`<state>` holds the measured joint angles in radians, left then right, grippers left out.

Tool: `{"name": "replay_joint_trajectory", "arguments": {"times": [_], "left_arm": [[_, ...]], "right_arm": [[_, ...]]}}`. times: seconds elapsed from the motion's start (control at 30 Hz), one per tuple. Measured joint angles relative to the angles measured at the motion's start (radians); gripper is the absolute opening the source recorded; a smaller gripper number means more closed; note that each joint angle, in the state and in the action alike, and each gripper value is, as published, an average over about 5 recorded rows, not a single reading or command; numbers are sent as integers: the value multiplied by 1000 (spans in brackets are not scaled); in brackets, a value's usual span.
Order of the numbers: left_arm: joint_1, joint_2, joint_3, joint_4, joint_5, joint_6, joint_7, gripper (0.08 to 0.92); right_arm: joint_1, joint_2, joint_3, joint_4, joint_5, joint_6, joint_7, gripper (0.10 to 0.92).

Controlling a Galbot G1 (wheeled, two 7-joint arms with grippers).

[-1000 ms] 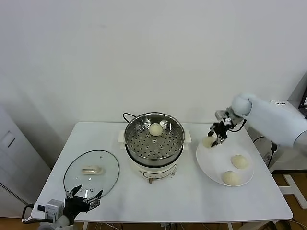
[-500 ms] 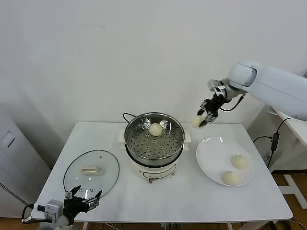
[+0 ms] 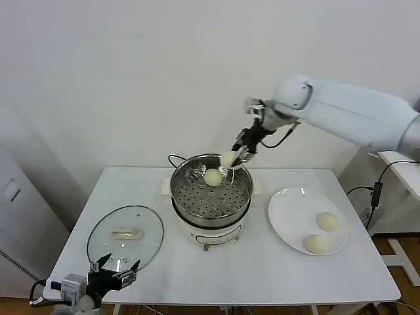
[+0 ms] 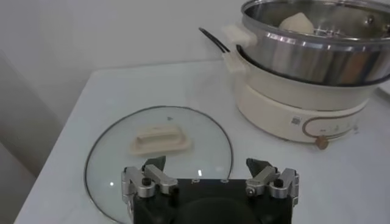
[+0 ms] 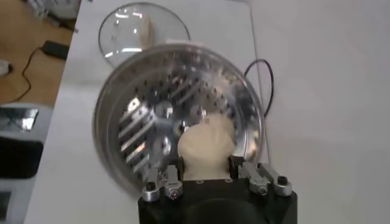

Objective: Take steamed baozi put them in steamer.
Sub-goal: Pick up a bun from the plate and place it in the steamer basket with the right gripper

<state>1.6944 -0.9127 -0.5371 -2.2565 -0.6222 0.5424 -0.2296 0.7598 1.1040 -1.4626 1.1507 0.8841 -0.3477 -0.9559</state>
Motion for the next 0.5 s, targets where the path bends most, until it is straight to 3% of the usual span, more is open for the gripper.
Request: {"name": "replay_joint_trajectory", "arguments": {"times": [0.5], "left_arm": [[27,-17,-13,-12,12,-4,0,823]], "right_arm": [[-138,152,33,-36,1,-72,112,467]]}}
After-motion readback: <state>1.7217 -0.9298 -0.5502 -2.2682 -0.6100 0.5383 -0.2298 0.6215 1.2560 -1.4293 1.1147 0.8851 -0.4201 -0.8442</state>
